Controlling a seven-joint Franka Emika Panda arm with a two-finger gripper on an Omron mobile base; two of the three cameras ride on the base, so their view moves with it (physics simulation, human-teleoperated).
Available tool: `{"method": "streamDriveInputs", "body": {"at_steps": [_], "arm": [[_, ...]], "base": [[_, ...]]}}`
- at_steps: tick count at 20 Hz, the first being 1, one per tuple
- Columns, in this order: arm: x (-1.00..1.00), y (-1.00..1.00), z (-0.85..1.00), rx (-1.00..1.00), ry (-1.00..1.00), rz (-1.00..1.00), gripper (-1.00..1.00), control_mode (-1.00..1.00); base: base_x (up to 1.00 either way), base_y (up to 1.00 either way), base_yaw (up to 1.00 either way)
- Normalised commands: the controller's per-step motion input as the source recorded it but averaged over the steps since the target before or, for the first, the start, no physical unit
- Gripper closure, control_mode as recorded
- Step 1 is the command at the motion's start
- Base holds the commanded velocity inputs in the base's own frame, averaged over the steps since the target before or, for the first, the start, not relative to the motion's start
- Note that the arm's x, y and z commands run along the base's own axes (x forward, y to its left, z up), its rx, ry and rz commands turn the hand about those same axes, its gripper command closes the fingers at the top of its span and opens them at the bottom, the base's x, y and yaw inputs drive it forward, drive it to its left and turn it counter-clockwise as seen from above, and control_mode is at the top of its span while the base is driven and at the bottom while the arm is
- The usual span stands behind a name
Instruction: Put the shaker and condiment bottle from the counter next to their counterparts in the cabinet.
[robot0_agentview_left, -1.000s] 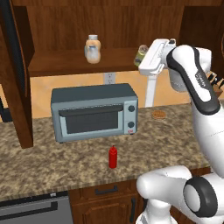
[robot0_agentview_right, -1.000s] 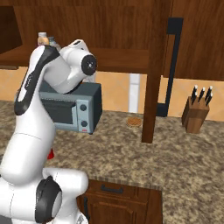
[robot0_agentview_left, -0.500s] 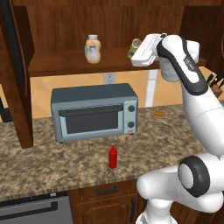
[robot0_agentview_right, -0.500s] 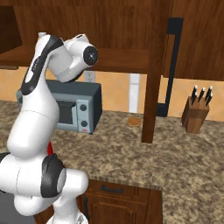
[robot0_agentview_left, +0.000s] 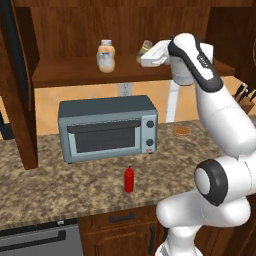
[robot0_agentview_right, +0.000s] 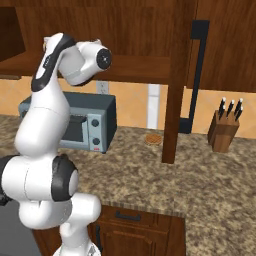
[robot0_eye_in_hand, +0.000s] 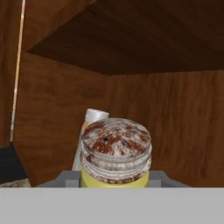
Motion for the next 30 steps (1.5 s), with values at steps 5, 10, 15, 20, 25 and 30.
{"method": "streamDriveInputs", "body": {"at_steps": [5, 10, 15, 20, 25, 30], "arm": [[0.29, 0.18, 0.0, 0.09, 0.09, 0.0, 1.0, -1.0], [0.03, 0.04, 0.0, -0.01, 0.0, 0.0, 1.0, -1.0], [0.16, 0.01, 0.0, 0.0, -0.04, 0.0, 1.0, -1.0], [0.3, 0.02, -0.07, -0.01, -0.01, 0.05, 1.0, -1.0], [0.22, 0.0, 0.0, 0.0, 0.0, 0.04, 1.0, -1.0], [0.31, 0.1, 0.0, -0.02, 0.0, 0.03, 1.0, -1.0]], "base": [[0.0, 0.0, 0.0], [0.0, 0.0, 0.0], [0.0, 0.0, 0.0], [0.0, 0.0, 0.0], [0.0, 0.0, 0.0], [0.0, 0.0, 0.0]]}}
